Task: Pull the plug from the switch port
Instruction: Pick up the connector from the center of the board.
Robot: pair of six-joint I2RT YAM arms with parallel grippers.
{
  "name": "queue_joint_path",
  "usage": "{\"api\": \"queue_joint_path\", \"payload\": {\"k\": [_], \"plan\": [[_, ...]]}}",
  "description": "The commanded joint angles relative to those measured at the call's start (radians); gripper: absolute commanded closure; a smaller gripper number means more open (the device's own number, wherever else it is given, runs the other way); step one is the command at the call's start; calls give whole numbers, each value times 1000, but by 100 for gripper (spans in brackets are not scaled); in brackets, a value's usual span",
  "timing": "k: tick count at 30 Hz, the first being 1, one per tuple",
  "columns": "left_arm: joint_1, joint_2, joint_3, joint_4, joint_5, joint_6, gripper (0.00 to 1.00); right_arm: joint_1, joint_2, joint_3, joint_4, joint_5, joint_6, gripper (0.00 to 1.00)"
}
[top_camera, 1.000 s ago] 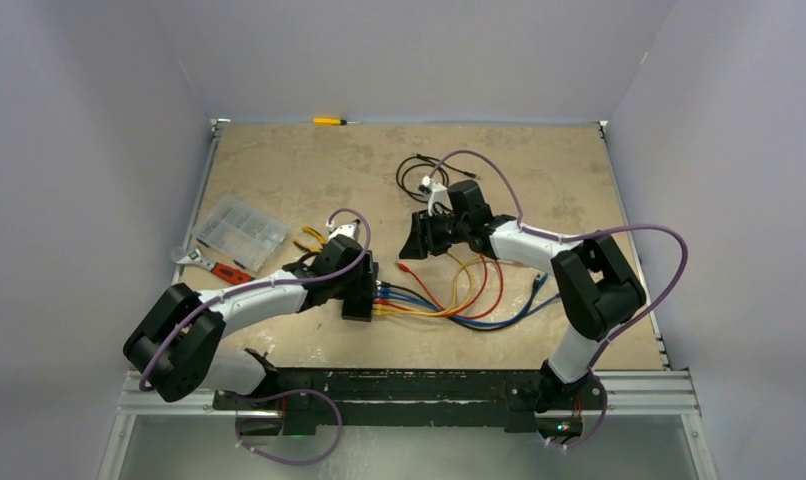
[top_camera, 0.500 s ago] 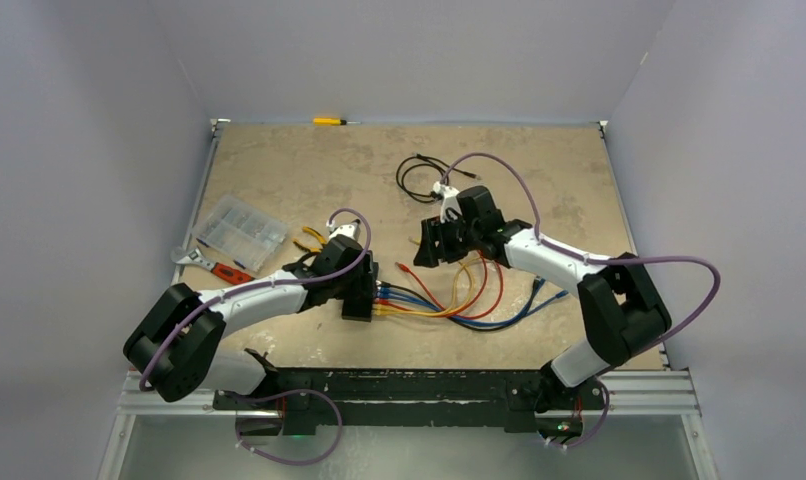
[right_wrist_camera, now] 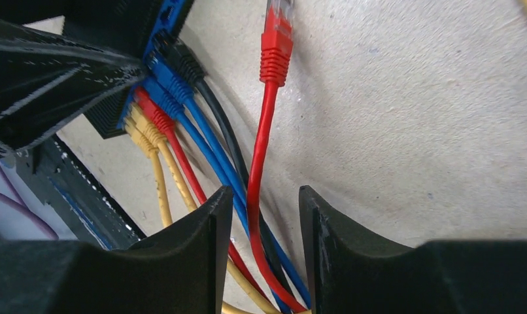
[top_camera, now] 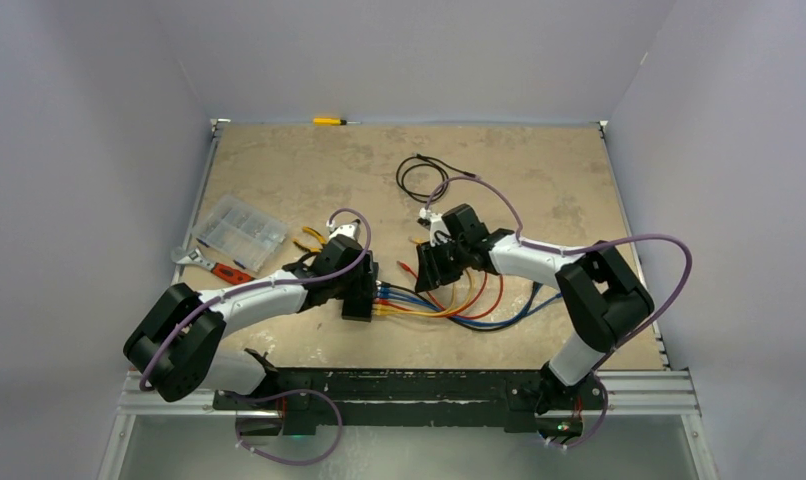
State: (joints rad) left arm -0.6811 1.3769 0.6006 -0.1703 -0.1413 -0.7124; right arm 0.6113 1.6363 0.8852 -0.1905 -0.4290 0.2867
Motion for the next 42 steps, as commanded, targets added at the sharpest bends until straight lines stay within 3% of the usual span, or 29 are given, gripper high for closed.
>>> {"api": "queue_joint_path", "payload": {"k": [1, 5, 8, 11, 14, 23, 26, 35, 42], "plan": [[-1, 77, -51, -84, 29, 12, 100, 20, 13, 10, 3, 2, -10, 59], [-1, 77, -48, -83, 33, 13, 100, 29, 20, 21, 3, 7, -5, 70], [-1, 77, -48, -80, 36, 12, 100, 30, 12, 31, -3, 15, -3, 71], [-1, 77, -48, -76, 38, 14, 100, 31, 1, 34, -15, 37, -5, 57], [-1, 83, -48, -73, 38, 15, 100, 30, -7, 39, -29, 50, -9, 50], [-2, 95, -47, -64, 44, 18, 100, 31, -31, 56, -77, 91, -16, 48], [-1, 96, -49, -61, 44, 16, 100, 30, -38, 60, -85, 91, -17, 57], [-1, 94, -52, -63, 43, 16, 100, 32, -33, 69, -80, 86, -16, 100], [-1, 96, -54, -61, 43, 17, 100, 33, -45, 96, -73, 89, -10, 100]]}}
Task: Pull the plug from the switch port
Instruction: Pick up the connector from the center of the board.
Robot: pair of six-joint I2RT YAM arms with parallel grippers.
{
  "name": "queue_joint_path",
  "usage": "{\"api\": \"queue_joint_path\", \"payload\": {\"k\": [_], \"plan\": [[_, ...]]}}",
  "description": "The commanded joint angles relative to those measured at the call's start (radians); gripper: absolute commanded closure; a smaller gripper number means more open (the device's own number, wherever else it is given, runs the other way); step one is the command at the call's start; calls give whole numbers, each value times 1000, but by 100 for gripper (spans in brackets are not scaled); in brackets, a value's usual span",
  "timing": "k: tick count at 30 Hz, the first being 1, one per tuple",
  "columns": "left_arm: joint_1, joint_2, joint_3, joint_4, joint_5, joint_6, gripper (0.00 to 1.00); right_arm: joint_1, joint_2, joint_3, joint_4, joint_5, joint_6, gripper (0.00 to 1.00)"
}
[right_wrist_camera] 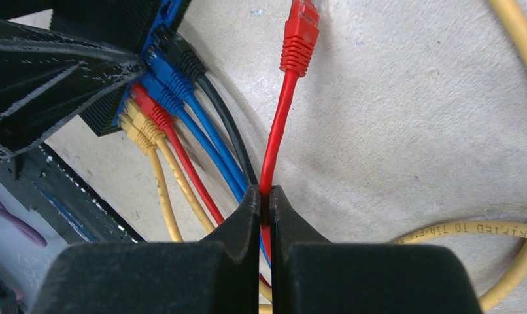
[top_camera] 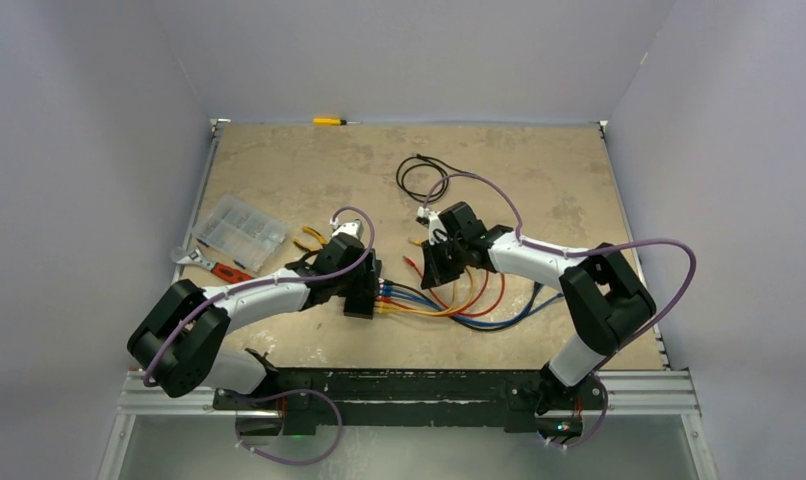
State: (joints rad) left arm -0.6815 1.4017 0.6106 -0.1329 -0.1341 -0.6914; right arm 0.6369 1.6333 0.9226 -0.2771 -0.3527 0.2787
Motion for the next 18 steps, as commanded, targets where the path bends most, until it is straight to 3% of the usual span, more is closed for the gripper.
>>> {"api": "queue_joint_path", "payload": {"k": [1, 18], "plan": [[-1, 70, -65, -98, 38, -5, 100, 6, -45, 65, 17, 10, 1, 100], [-1, 71, -82, -73, 62, -12, 100, 7, -166, 242, 54, -2, 68, 100]]}}
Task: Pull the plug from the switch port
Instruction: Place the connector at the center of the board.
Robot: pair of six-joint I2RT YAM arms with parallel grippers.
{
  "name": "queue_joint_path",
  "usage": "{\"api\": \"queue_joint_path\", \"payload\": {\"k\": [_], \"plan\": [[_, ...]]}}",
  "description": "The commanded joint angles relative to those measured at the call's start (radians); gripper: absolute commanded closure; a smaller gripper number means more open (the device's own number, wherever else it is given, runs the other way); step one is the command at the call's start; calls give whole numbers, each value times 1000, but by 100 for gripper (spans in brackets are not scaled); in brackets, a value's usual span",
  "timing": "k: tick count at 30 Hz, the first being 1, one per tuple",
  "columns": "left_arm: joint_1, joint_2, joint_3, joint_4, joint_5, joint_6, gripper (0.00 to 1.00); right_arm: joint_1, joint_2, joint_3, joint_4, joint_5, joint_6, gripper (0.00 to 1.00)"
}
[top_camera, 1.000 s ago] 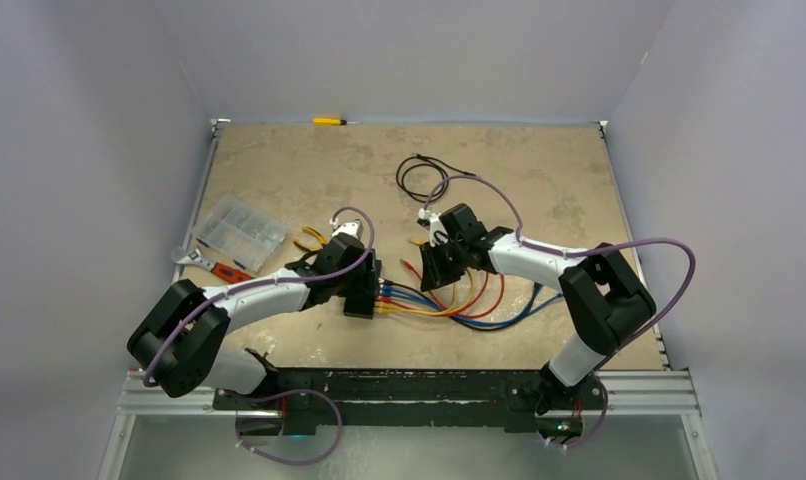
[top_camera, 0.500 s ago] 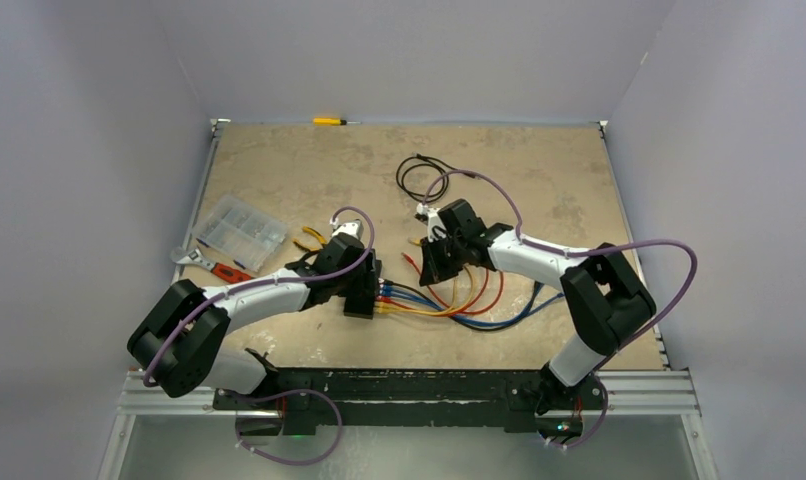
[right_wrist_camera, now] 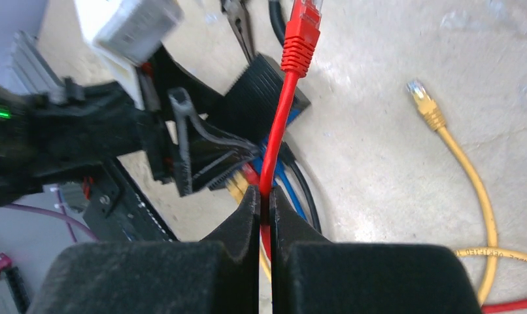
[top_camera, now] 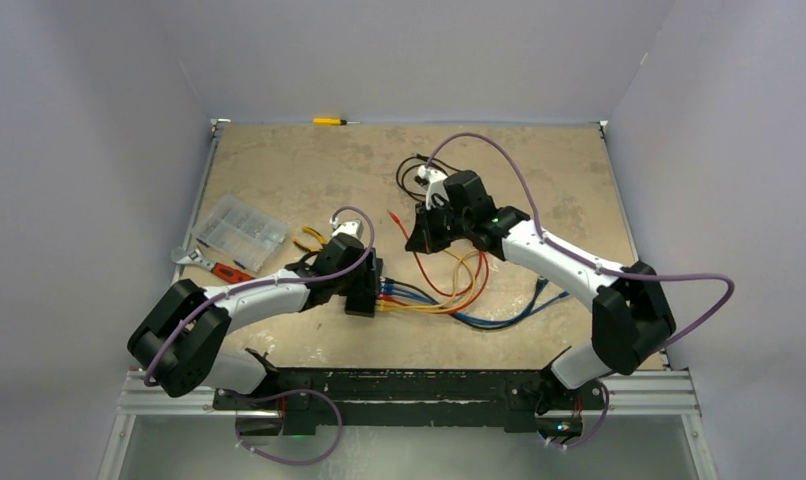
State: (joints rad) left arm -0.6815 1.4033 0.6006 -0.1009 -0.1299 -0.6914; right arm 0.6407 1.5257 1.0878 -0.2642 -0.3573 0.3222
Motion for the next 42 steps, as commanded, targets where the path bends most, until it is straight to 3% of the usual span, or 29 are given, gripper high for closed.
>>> {"api": "queue_joint_path", "payload": {"k": [1, 22, 42], "plan": [[-1, 71, -72, -105, 57, -11, 100, 3, -65, 89, 39, 5, 24, 100], [-1, 71, -79, -105, 58, -13, 100, 2, -251, 203, 74, 50, 48, 100], [-1, 79, -78, -94, 61, -10, 100, 3, -424, 174, 246, -170, 139, 100]]}}
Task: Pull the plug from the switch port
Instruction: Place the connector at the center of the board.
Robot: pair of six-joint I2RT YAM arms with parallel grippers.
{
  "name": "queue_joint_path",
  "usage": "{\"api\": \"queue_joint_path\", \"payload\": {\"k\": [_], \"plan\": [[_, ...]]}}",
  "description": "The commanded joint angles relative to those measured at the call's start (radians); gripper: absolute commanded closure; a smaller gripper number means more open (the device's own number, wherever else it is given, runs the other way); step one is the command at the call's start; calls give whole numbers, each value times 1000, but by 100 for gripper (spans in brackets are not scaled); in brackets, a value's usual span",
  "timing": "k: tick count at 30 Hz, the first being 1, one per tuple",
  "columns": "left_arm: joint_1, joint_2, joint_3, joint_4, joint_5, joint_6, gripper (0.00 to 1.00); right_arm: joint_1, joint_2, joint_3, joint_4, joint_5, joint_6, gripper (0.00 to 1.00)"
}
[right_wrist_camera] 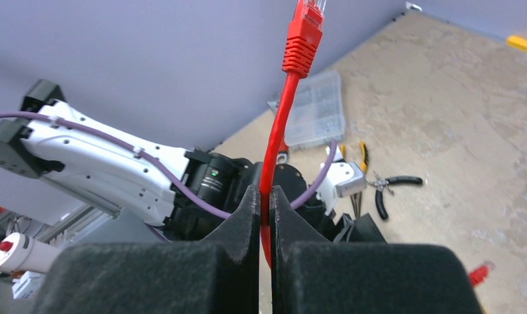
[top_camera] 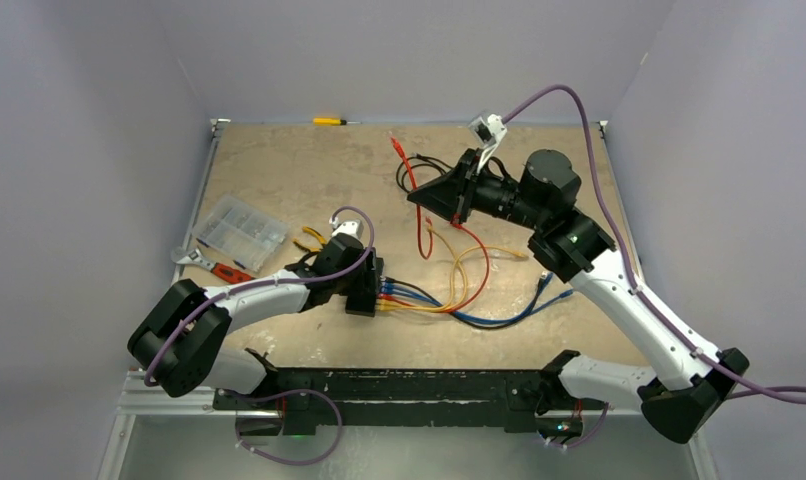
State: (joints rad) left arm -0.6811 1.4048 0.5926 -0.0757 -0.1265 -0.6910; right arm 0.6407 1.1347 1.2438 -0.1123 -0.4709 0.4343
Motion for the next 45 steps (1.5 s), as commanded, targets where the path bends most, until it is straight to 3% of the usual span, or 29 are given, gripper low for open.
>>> {"api": "queue_joint_path", "payload": {"k": [1, 21, 34, 45], "plan": [[-1, 78, -70, -120, 60, -10, 100, 3, -39, 17, 100, -61, 29, 100], [-2, 97, -51, -122, 61, -1, 100, 3, -93, -21, 117, 28, 18, 100], [-2, 111, -48, -119, 64, 1, 100, 0, -34, -103, 18, 264, 12, 100], [-3, 100, -54, -128, 59, 0, 100, -94, 61, -79, 34, 164, 18, 100]]}}
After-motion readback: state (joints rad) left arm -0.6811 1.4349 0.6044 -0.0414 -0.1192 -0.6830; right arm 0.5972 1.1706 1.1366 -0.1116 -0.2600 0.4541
